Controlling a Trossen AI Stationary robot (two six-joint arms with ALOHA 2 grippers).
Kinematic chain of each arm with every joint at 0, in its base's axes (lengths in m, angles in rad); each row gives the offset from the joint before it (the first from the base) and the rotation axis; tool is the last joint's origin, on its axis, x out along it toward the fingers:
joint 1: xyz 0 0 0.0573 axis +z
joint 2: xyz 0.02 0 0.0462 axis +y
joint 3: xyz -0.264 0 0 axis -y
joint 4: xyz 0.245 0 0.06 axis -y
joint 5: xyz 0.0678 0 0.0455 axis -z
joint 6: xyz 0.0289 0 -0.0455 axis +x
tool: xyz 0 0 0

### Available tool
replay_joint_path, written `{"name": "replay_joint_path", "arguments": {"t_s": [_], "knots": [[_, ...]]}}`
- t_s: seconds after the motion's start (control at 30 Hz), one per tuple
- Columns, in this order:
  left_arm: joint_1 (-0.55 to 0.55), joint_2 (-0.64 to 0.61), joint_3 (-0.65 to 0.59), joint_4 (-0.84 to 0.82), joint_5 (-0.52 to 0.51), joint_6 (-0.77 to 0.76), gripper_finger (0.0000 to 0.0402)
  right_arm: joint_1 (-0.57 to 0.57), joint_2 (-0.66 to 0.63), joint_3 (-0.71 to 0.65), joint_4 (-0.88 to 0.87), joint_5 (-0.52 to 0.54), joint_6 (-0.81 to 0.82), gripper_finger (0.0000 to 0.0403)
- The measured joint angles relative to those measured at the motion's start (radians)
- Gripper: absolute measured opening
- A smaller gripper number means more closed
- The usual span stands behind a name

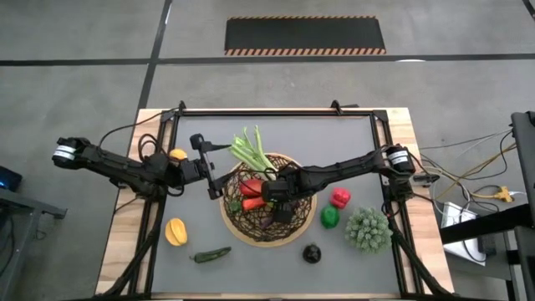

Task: Build produce basket
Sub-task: Put the green apple into the wire basket

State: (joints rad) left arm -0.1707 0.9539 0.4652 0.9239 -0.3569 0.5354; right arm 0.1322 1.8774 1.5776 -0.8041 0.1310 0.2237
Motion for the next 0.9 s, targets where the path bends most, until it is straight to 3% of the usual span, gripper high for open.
{"name": "replay_joint_path", "arguments": {"t_s": [0.43,0.9], "knots": [[0.0,0.0,0.0,0.001,0.0,0.0,0.0321,0.0,0.002,0.0,-0.01,-0.004,0.001,0.0352],[0.0,0.0,0.0,0.001,0.0,0.001,0.0321,-0.004,-0.009,0.07,-0.079,0.001,-0.017,0.0324]]}}
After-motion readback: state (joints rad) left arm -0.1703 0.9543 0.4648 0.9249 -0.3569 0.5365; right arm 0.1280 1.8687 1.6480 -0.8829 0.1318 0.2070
